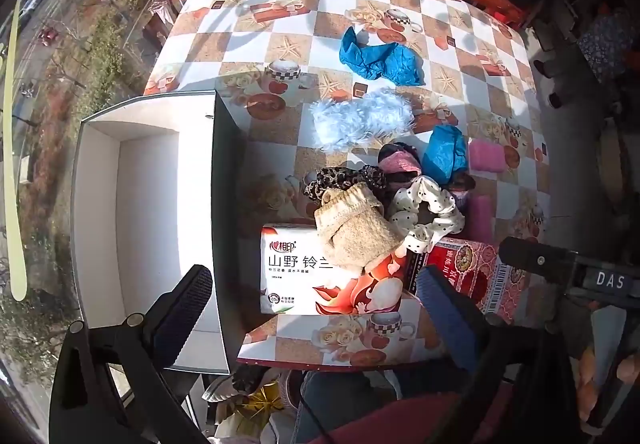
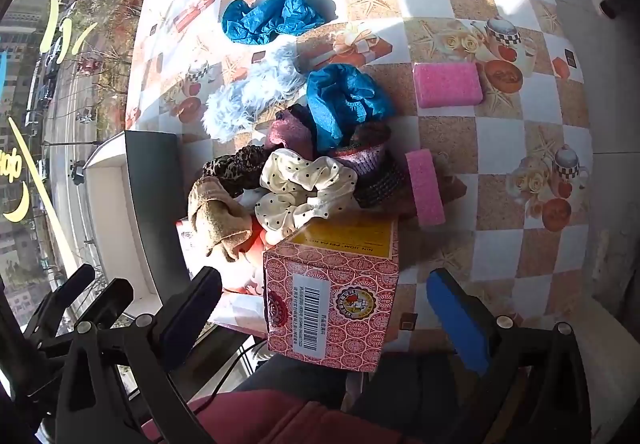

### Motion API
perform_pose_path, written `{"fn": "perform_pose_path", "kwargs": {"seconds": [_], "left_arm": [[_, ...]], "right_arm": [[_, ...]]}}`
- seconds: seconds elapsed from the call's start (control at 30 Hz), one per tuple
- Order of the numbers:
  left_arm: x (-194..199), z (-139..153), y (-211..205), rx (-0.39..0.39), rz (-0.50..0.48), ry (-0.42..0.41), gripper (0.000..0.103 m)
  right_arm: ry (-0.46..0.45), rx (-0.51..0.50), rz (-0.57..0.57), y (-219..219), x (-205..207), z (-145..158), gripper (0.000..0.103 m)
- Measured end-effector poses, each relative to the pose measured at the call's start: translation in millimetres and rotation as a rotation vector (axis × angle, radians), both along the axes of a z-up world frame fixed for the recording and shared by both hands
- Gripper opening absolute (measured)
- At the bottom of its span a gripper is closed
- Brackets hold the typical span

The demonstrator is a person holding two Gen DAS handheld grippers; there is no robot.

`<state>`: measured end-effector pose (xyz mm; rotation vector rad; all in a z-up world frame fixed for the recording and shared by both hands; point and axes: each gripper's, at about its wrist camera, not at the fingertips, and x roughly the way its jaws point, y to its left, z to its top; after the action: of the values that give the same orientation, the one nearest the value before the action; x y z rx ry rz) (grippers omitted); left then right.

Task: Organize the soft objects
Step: 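Move left tool toward the light blue fluffy plush while right tool approaches a pink sponge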

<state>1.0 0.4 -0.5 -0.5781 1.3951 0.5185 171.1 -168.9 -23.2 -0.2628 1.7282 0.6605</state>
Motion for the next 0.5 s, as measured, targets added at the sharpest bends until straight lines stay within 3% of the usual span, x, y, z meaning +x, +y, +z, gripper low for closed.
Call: {"fn": "perform_pose_path", "kwargs": {"seconds": [0.5], "left_arm": [[32.7,-9.5,11.2,0.025,-0.084,0.015,0.102]], "right_arm": [[0.016,-0.008,-0.08,-15.0,21.3,-11.1,0.103]]}}
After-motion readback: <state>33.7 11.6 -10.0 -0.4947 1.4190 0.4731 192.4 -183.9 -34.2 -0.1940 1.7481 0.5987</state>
